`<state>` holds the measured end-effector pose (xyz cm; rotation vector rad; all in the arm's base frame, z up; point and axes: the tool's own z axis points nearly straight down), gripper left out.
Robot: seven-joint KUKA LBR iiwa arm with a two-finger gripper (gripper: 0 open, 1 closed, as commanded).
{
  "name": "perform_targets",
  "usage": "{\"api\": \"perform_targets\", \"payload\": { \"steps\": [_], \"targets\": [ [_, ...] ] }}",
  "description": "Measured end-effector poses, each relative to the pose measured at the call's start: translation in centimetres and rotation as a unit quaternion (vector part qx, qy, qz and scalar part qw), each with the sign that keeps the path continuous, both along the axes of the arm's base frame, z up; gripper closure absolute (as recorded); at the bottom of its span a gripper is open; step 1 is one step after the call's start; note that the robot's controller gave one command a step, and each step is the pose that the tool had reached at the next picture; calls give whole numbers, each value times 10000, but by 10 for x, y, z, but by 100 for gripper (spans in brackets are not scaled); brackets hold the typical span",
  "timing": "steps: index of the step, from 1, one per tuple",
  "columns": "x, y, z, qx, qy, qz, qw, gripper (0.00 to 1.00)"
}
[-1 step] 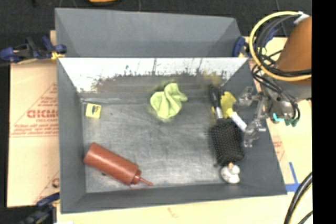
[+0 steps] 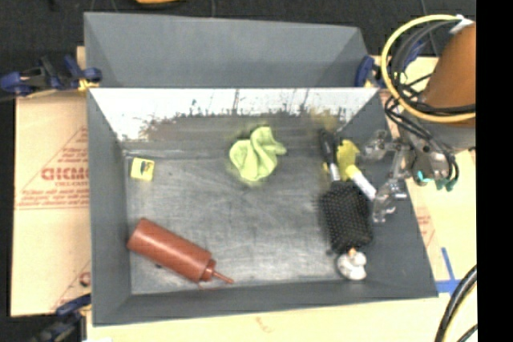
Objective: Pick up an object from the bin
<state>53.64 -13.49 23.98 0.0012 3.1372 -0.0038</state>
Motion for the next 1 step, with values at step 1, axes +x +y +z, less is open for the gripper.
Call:
{"api": "perform_targets", "payload": {
  "steps": [1],
  "targets": [
    [-32, 7, -129, 10, -4, 330, 9995, 100]
  ]
}}
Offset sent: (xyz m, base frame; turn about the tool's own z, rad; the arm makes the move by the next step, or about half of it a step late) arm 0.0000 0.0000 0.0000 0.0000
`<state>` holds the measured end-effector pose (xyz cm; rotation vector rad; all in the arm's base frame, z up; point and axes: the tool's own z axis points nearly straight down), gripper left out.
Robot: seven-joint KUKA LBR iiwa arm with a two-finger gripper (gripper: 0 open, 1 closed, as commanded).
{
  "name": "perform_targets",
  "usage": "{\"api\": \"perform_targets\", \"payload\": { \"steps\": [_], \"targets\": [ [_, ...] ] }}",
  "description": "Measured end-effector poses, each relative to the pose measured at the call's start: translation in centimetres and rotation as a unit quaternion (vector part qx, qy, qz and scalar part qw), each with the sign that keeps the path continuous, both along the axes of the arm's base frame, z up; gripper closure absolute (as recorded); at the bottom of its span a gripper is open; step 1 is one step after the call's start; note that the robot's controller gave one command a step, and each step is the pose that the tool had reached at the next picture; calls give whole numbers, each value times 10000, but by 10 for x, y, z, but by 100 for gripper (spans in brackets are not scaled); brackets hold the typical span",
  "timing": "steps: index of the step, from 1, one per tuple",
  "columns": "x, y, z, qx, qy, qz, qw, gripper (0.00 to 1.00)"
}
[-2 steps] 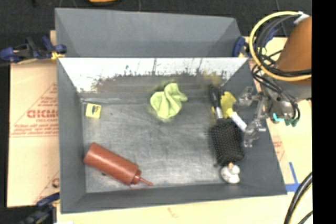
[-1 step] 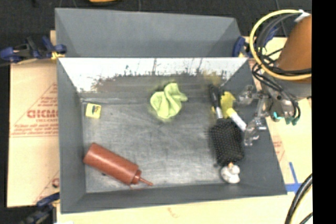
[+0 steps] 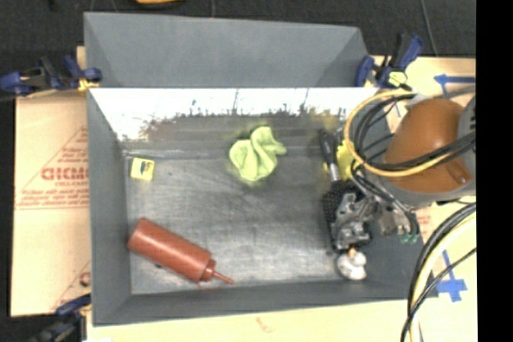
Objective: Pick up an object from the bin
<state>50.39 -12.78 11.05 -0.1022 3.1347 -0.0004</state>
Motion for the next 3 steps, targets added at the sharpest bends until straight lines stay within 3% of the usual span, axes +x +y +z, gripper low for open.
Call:
{"api": "perform_targets", "payload": {
  "steps": [1, 2, 3],
  "targets": [
    [0, 0, 0, 0, 0, 5, 10000, 100],
    [21, -3, 11, 12, 83, 728, 9973, 100],
    [72, -7, 38, -14, 9, 1806, 9836, 100]
  ]
}}
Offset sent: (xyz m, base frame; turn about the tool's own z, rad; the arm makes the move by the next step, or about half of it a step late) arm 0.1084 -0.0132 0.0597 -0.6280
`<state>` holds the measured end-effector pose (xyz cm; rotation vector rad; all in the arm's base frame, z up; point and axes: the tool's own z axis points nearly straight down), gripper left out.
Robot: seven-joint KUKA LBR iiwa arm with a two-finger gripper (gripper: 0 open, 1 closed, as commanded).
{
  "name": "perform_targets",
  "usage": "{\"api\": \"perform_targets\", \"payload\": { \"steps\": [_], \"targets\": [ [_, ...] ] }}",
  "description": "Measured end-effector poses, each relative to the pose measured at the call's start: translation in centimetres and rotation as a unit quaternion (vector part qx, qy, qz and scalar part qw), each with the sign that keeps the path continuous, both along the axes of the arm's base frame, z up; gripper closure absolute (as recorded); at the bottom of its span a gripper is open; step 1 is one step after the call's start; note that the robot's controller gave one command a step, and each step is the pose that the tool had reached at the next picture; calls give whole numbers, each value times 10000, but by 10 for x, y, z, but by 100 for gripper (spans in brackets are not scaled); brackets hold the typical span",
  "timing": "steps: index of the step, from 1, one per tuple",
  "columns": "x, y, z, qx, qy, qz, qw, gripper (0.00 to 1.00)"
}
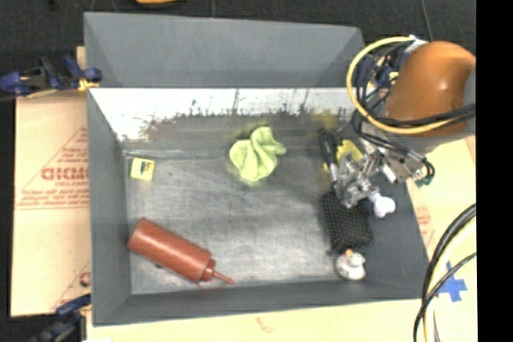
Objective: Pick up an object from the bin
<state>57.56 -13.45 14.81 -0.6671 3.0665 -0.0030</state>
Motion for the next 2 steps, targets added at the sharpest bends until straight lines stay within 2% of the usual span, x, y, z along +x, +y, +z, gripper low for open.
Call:
{"api": "perform_targets", "payload": {
  "steps": [1, 2],
  "targets": [
    [25, -2, 20, 10, -9, -450, 9990, 100],
    [12, 11, 6, 5, 8, 1881, 9822, 0]
  ]
}}
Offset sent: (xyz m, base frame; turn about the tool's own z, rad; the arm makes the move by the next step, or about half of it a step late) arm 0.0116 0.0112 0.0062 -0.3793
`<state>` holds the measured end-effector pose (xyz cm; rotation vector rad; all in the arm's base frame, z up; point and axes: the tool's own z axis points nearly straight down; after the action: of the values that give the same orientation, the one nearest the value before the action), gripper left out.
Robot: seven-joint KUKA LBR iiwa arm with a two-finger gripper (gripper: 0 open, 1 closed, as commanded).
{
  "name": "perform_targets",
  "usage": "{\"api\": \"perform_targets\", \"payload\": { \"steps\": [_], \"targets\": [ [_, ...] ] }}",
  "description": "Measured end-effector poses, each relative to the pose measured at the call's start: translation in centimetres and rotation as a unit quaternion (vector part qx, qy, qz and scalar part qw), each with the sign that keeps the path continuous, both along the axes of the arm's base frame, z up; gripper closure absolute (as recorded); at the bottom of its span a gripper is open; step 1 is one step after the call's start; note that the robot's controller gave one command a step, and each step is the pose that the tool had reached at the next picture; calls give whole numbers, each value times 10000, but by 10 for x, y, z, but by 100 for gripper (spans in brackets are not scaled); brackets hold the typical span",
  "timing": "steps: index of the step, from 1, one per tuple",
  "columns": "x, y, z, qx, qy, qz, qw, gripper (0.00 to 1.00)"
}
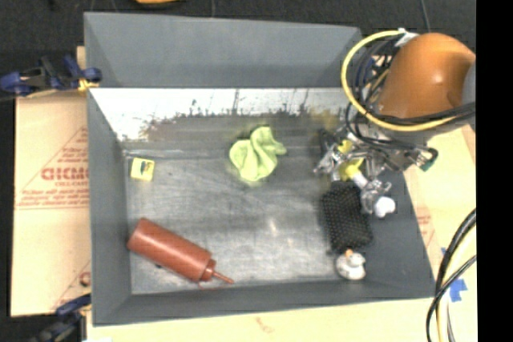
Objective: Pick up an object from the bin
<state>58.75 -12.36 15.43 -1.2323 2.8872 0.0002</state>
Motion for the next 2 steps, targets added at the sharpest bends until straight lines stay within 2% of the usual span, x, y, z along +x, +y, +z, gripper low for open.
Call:
{"api": "perform_targets", "payload": {
  "steps": [1, 2],
  "targets": [
    [1, 0, 1, 1, -10, -7, 10000, 0],
    [-1, -1, -66, 103, -106, 1496, 9886, 100]
  ]
}}
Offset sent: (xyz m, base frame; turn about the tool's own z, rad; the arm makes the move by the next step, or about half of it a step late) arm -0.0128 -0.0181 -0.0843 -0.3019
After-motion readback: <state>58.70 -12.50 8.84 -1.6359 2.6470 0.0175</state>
